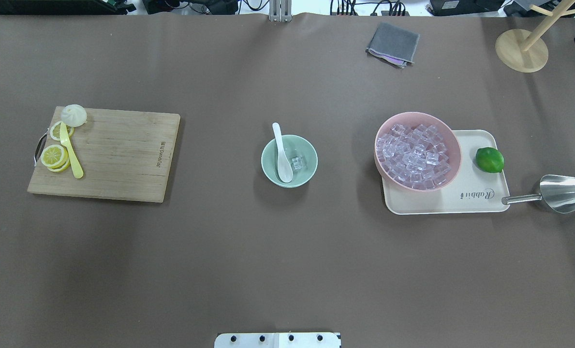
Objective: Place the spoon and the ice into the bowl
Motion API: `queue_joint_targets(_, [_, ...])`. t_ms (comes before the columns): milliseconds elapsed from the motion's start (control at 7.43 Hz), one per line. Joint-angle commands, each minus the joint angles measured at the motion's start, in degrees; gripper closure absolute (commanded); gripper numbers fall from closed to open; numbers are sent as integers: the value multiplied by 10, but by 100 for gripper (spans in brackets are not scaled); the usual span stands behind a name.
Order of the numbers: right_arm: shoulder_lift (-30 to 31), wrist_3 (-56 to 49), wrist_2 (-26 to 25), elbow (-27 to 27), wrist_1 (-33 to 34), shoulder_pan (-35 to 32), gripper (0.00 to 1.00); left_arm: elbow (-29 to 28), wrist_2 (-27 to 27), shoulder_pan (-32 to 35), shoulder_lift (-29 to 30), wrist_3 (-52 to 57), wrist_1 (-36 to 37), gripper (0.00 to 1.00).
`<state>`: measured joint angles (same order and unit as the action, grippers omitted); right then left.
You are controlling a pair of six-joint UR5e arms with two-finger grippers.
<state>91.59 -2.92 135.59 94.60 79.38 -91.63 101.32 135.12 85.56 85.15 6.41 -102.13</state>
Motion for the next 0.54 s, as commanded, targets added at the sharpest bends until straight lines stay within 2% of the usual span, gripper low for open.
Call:
queue_joint_targets(0, [5, -1, 2, 3, -1, 0, 0, -1, 1, -1, 1, 0, 0, 2])
queue_joint_targets(404, [5, 0, 2, 2, 0, 0, 0, 5, 1, 0, 0, 1, -2, 2])
